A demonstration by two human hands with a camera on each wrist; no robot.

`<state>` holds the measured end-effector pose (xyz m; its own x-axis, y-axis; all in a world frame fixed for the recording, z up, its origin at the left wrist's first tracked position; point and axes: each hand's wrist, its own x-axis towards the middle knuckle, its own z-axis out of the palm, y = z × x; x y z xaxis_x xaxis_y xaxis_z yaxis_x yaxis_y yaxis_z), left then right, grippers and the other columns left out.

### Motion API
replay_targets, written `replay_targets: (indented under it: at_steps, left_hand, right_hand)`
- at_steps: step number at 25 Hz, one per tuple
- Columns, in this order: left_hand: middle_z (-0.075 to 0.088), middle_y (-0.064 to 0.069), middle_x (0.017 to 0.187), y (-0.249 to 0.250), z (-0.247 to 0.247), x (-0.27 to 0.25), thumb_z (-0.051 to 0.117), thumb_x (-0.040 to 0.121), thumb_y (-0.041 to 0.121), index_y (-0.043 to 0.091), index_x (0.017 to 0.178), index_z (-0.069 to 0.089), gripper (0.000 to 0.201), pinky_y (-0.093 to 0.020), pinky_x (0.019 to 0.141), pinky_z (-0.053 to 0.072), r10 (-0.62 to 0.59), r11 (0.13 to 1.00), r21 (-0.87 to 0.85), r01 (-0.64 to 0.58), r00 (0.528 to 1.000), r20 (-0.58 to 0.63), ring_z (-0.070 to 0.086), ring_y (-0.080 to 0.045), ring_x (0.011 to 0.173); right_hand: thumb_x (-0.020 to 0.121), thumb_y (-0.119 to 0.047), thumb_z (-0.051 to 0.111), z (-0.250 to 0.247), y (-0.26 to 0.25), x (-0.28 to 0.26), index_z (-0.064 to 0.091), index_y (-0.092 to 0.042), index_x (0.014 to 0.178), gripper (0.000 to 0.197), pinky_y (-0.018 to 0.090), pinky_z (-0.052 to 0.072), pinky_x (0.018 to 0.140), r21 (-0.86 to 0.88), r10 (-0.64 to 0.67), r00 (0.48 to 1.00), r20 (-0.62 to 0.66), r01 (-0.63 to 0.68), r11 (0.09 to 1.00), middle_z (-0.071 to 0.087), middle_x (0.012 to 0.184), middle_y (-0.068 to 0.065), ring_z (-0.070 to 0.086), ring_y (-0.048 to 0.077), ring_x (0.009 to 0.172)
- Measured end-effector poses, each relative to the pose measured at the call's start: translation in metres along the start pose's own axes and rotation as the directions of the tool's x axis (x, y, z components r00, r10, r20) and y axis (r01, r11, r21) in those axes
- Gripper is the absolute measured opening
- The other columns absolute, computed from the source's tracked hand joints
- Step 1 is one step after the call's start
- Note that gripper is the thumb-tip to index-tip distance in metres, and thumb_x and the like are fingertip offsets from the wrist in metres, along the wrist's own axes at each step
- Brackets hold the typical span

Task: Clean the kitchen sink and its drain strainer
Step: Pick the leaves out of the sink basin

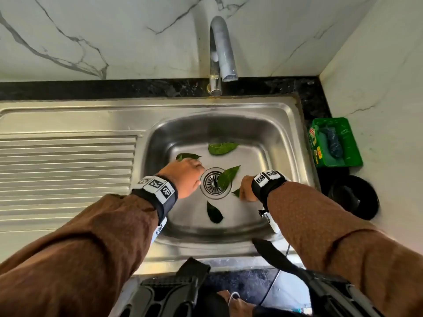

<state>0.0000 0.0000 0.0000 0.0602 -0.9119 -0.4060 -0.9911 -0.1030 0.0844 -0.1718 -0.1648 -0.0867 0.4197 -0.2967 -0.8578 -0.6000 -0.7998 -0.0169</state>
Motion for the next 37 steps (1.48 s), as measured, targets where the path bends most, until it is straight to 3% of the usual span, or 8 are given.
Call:
replay_targets:
  at_steps: [5, 9, 14, 17, 21, 26, 30, 37]
  left_hand:
    - [0.048, 0.002, 0.139, 0.021, 0.017, 0.02, 0.05, 0.096, 0.036, 0.022, 0.126, 0.058, 0.034, -0.043, 0.097, 0.047, 0.119, 0.992, -0.064, -0.11, 0.979, 0.164, 0.048, -0.022, 0.126]
    - [0.05, 0.003, 0.134, 0.044, 0.025, 0.031, 0.064, 0.089, 0.044, 0.022, 0.088, 0.072, 0.023, -0.041, 0.093, 0.048, 0.224, 0.974, -0.112, -0.196, 0.904, 0.365, 0.049, -0.026, 0.12]
    - [0.065, -0.002, 0.113, 0.051, 0.049, 0.047, 0.073, 0.079, 0.049, 0.017, 0.092, 0.076, 0.035, -0.032, 0.077, 0.045, 0.225, 0.968, -0.016, -0.249, 0.843, 0.489, 0.057, -0.026, 0.109]
    - [0.07, -0.006, 0.1, 0.046, 0.058, 0.05, 0.076, 0.079, 0.041, 0.015, 0.092, 0.074, 0.03, -0.031, 0.079, 0.052, 0.177, 0.979, -0.009, -0.201, 0.837, 0.518, 0.066, -0.029, 0.095]
    - [0.064, -0.001, 0.115, 0.038, 0.059, 0.052, 0.076, 0.079, 0.033, 0.018, 0.091, 0.074, 0.02, -0.035, 0.087, 0.051, 0.185, 0.983, -0.079, -0.168, 0.846, 0.501, 0.061, -0.027, 0.106]
    - [0.059, 0.008, 0.121, 0.032, 0.073, 0.054, 0.082, 0.068, 0.04, 0.033, 0.096, 0.073, 0.03, -0.037, 0.094, 0.049, 0.179, 0.982, -0.157, -0.11, 0.817, 0.548, 0.055, -0.022, 0.114]
    - [0.068, 0.004, 0.109, 0.027, 0.087, 0.054, 0.077, 0.058, 0.042, 0.03, 0.11, 0.068, 0.054, -0.031, 0.084, 0.053, 0.123, 0.978, -0.211, 0.002, 0.806, 0.579, 0.066, -0.023, 0.101]
    - [0.07, -0.001, 0.107, 0.026, 0.079, 0.051, 0.077, 0.074, 0.048, 0.023, 0.109, 0.07, 0.043, -0.037, 0.085, 0.056, 0.093, 0.984, -0.177, 0.022, 0.783, 0.614, 0.066, -0.029, 0.093]
  right_hand:
    - [0.073, -0.046, 0.049, 0.002, -0.004, 0.002, 0.065, -0.023, 0.12, 0.055, 0.041, 0.052, 0.095, -0.001, 0.011, 1.0, 0.017, -0.011, 1.0, 0.06, 0.127, 0.003, 0.065, 0.031, 0.105]
    - [0.082, -0.04, 0.052, 0.002, -0.001, 0.003, 0.069, -0.017, 0.11, 0.04, 0.038, 0.055, 0.088, -0.033, 0.029, 0.997, 0.076, -0.026, 0.999, 0.069, 0.111, 0.007, 0.067, 0.032, 0.093]
    - [0.075, -0.038, 0.06, -0.003, 0.004, 0.008, 0.073, -0.017, 0.095, 0.032, 0.039, 0.058, 0.085, -0.04, -0.001, 0.993, 0.116, 0.006, 0.999, 0.074, 0.094, 0.007, 0.068, 0.029, 0.082]
    - [0.077, -0.02, 0.07, -0.016, 0.004, 0.0, 0.076, -0.018, 0.095, 0.019, 0.03, 0.057, 0.082, 0.148, -0.052, 0.998, 0.04, 0.045, 0.988, 0.074, 0.092, 0.0, 0.068, 0.022, 0.084]
    - [0.076, -0.009, 0.074, -0.03, 0.005, -0.002, 0.057, -0.031, 0.131, 0.062, 0.023, 0.045, 0.075, 0.384, -0.123, 0.984, -0.13, 0.165, 0.909, 0.058, 0.09, -0.008, 0.058, 0.015, 0.085]
    - [0.075, -0.021, 0.078, -0.025, -0.007, 0.013, 0.028, -0.033, 0.154, 0.094, 0.03, 0.052, 0.092, 0.306, -0.14, 0.987, -0.08, 0.158, 0.939, 0.063, 0.127, 0.006, 0.063, 0.025, 0.109]
    - [0.079, -0.024, 0.078, -0.02, -0.016, 0.024, 0.051, -0.021, 0.141, 0.068, 0.028, 0.05, 0.094, 0.274, -0.113, 0.993, -0.042, 0.121, 0.954, 0.066, 0.125, 0.007, 0.062, 0.026, 0.113]
    - [0.079, -0.014, 0.077, -0.021, -0.006, 0.021, 0.076, -0.019, 0.103, 0.024, 0.023, 0.05, 0.083, 0.305, -0.086, 0.991, -0.1, 0.113, 0.946, 0.074, 0.108, 0.003, 0.067, 0.022, 0.1]
